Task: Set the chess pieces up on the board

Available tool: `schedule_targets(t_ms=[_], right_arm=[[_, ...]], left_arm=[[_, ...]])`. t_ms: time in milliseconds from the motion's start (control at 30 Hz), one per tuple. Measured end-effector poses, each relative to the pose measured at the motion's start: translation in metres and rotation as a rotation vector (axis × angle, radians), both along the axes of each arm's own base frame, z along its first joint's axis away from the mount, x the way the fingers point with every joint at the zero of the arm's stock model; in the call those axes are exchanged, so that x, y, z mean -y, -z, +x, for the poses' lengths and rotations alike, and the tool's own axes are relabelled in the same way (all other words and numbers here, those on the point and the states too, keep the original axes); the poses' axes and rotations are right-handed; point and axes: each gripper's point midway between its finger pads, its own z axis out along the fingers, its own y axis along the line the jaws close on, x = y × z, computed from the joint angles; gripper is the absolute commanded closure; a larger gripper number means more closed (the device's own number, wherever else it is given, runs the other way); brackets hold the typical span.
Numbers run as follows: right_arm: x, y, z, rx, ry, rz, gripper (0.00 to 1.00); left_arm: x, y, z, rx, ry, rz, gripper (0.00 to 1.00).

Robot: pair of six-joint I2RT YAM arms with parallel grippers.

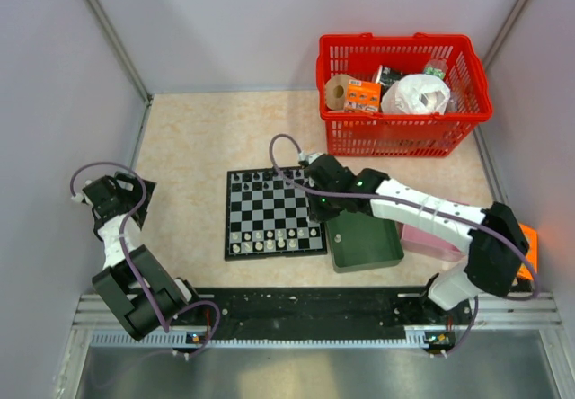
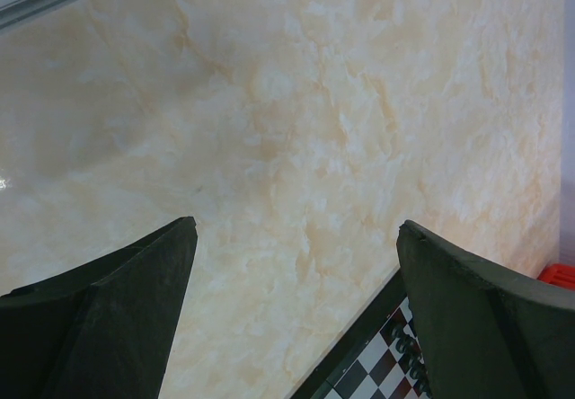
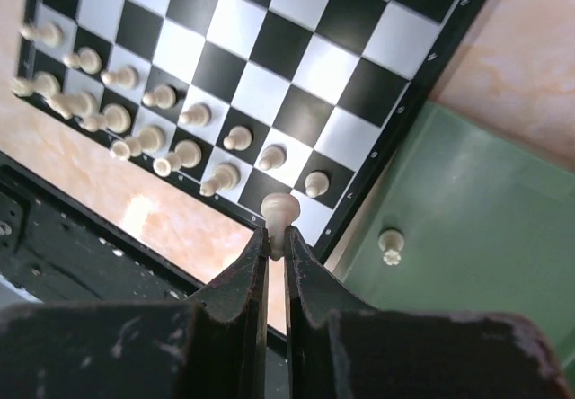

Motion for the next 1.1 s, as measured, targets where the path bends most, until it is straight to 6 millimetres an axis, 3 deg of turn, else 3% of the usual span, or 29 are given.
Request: schedule_targets(t_ms=[200,300,567,1100], right_arm=[[-0.012,0.045,-0.029,-0.103,-0.108,-0.133,1.00],[-0.011,0.056,-0.039,-0.135,-0.136,-0.179,1.00],[-0.028,0.056,-0.041,-0.128,-0.176,-0.186,1.00],[-0.027,0.080,-0.042,-0.163,-0.191,-0.247,0.98]], left_arm=[[0.000,0.000,0.000,0.000,0.000,0.000,0.02],[0.000,0.000,0.000,0.000,0.000,0.000,0.02],[0.000,0.000,0.000,0.000,0.000,0.000,0.02],[0.000,0.000,0.000,0.000,0.000,0.000,0.02]])
